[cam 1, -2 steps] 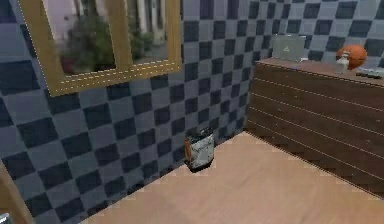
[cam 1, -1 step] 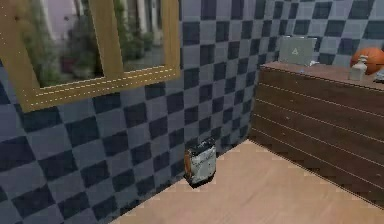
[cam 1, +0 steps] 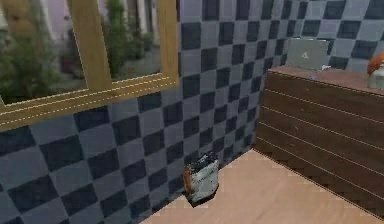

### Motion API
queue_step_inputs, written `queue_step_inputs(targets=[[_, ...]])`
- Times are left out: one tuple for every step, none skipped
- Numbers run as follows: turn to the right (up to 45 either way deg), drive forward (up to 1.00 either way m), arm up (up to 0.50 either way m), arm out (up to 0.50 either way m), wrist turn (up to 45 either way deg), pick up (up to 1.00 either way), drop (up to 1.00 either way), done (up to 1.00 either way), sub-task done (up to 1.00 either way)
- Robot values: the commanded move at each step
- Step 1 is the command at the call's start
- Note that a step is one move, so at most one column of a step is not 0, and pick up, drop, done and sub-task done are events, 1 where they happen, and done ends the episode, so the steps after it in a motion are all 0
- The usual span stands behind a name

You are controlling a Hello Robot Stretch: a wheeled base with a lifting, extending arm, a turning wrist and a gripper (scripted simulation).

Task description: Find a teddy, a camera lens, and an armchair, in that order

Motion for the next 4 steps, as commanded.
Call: queue_step_inputs(targets=[[45.0, 0.0, 0.0, 0.0, 0.0, 0.0, 0.0, 0.0, 0.0], [36.0, 0.0, 0.0, 0.0, 0.0, 0.0, 0.0, 0.0, 0.0], [0.0, 0.9, 0.0, 0.0, 0.0, 0.0, 0.0, 0.0, 0.0], [15.0, 0.0, 0.0, 0.0, 0.0, 0.0, 0.0, 0.0, 0.0]])
